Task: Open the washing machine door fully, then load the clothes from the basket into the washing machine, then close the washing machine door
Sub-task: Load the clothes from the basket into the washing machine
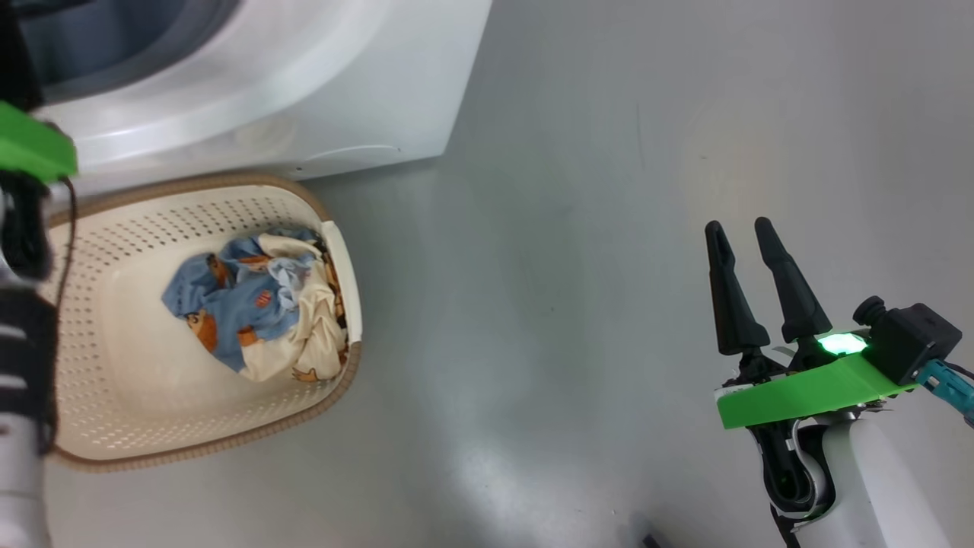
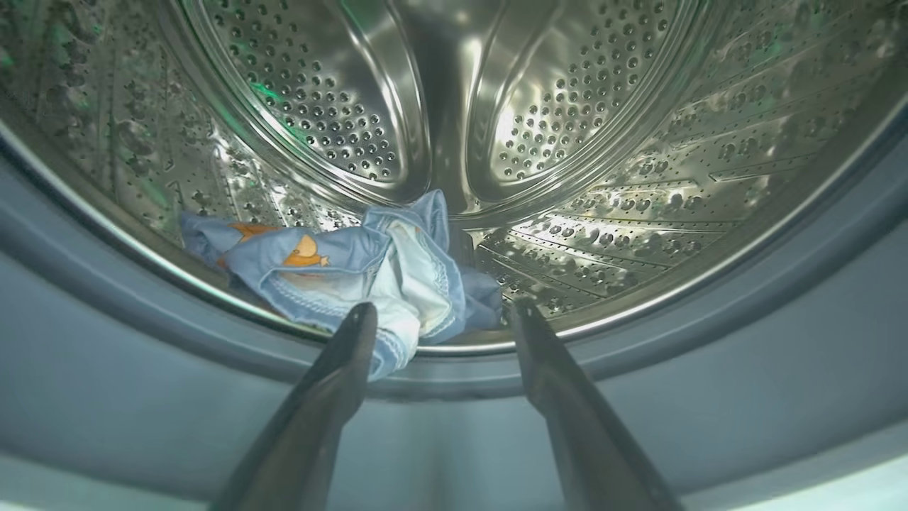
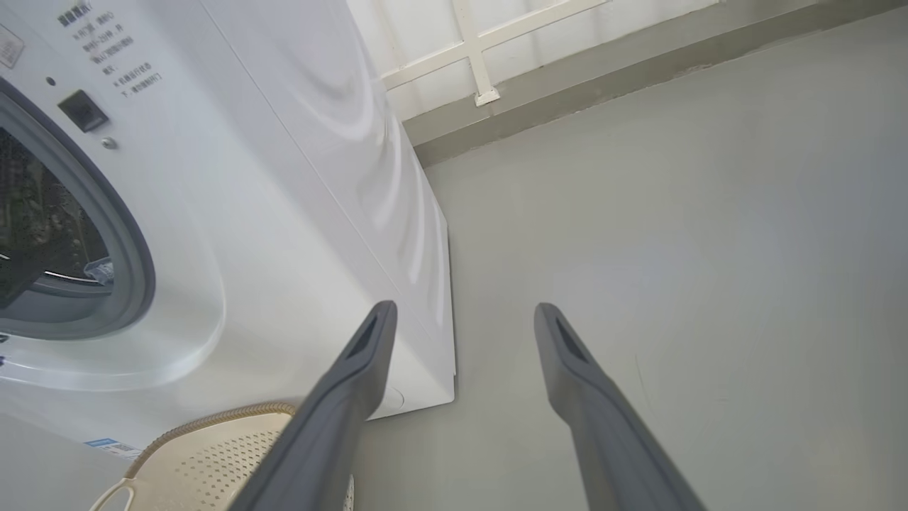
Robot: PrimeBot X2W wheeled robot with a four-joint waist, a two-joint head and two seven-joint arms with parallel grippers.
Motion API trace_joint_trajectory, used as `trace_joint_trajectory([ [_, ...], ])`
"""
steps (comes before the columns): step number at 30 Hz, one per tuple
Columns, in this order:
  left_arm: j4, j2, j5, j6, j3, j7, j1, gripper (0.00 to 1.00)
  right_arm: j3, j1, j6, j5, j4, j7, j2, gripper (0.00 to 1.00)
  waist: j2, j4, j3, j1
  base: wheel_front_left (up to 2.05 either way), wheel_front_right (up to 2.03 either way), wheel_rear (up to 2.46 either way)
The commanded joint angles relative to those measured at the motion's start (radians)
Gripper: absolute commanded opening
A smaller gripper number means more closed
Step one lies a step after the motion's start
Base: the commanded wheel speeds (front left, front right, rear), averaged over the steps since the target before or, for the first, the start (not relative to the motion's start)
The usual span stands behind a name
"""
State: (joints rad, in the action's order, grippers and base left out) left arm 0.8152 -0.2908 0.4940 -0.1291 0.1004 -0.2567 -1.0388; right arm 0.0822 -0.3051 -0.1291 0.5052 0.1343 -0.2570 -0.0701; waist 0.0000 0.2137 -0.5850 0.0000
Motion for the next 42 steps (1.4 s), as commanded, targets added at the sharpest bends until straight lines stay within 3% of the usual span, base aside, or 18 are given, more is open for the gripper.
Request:
trace_joint_trajectory([
  [1,-0.056,-0.032,-0.015,-0.002,-0.045,-0.005,0.050,1.00,0.014,0.039,-0.002,-0.004,-0.021,-0.005,-0.013,1.00,0.0000,-0.019,0.023,0.0000,0.00,0.00,0.00],
  [7,-0.178,0.009,-0.052,-0.002,-0.114,-0.005,0.209,1.00,0.007,0.060,-0.002,-0.007,-0.015,-0.005,-0.036,1.00,0.0000,-0.047,0.080,0.0000,0.00,0.00,0.00],
  [22,-0.349,0.095,-0.085,-0.002,-0.168,-0.005,0.536,1.00,-0.006,0.152,-0.002,-0.002,0.011,-0.005,-0.107,1.00,0.0000,-0.109,0.279,0.0000,0.00,0.00,0.00],
  [42,-0.496,0.128,-0.117,-0.002,-0.180,-0.005,0.893,1.00,-0.049,0.322,-0.002,0.019,0.017,-0.005,-0.157,1.00,0.0000,-0.167,0.476,0.0000,0.00,0.00,0.00],
])
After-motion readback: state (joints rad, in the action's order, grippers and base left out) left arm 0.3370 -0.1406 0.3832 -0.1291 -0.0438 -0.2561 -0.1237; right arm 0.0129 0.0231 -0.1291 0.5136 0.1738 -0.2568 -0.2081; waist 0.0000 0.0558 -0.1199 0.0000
